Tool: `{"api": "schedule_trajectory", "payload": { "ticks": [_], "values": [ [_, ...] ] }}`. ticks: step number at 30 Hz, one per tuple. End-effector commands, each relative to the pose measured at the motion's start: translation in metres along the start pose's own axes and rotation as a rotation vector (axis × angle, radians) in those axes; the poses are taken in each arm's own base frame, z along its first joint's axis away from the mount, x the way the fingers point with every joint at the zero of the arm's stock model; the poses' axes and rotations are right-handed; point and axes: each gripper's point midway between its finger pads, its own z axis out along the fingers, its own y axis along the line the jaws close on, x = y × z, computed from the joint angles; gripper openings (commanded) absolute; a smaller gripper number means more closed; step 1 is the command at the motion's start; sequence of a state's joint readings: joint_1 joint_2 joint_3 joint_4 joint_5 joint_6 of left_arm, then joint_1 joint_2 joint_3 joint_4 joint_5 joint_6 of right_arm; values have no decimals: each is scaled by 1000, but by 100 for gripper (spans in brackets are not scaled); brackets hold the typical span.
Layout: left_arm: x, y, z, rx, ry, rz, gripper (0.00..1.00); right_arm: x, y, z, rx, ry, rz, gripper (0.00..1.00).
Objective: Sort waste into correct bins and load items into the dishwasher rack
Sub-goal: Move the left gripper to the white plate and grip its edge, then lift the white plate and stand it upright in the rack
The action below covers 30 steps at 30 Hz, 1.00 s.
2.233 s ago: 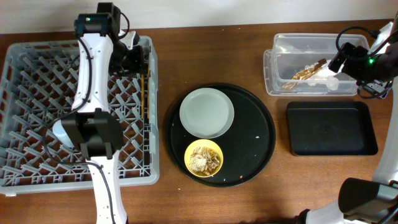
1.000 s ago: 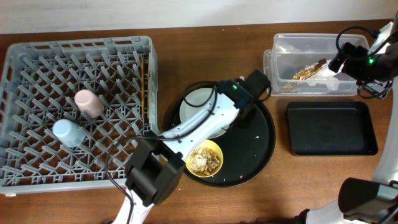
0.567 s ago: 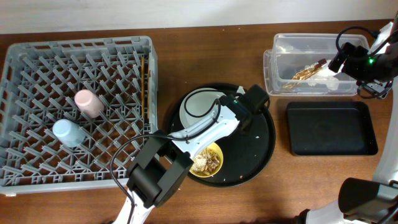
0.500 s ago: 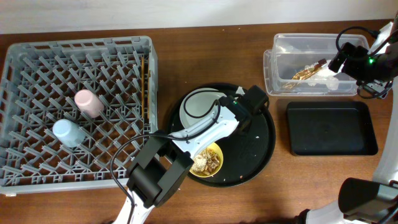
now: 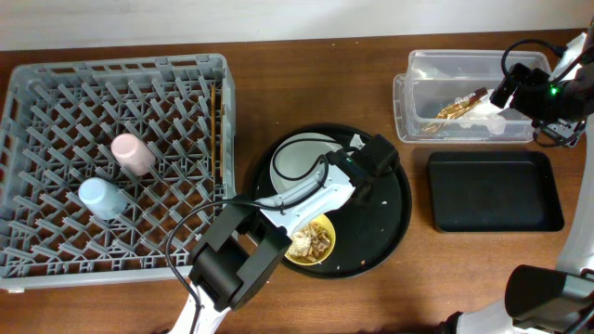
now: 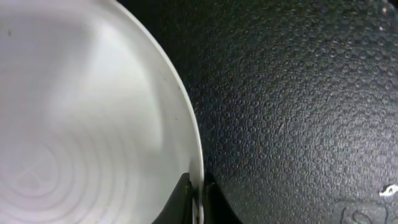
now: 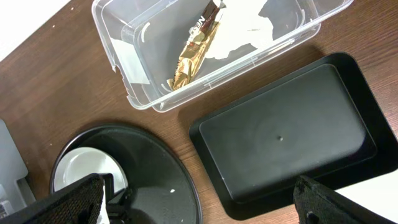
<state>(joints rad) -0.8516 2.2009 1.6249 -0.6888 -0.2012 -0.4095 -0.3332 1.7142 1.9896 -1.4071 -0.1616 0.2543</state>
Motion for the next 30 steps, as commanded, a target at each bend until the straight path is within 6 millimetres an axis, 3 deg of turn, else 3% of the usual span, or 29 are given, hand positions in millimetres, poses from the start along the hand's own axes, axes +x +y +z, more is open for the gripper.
{"api": "schedule_trajectory", "payload": {
  "ticks": [1,5,11,18,20,24,30],
  "values": [
    [14,-5,7,9,40,4,0,-3,0,-6,1,-21,-4,99],
    [-6,-12,-14,33,-8,-3,1,-3,1,-6,0,-21,-5,98],
    [-62,-18,-96,107,-177,-38,1,-3,0,-6,1,-21,-4,99],
    [-87,-4,-168,156,-305,-71,0,-3,0,-6,1,-21,-4,99],
    [-94,11,-193,164,-351,-100,1,-3,0,-6,1,-21,-4,99],
    [-106,71,-265,191,-472,-206,0,-3,0,-6,1,-21,-4,99],
    [-102,154,-345,468,-563,-341,1,-3,0,-6,1,-21,-4,99]
  ]
}}
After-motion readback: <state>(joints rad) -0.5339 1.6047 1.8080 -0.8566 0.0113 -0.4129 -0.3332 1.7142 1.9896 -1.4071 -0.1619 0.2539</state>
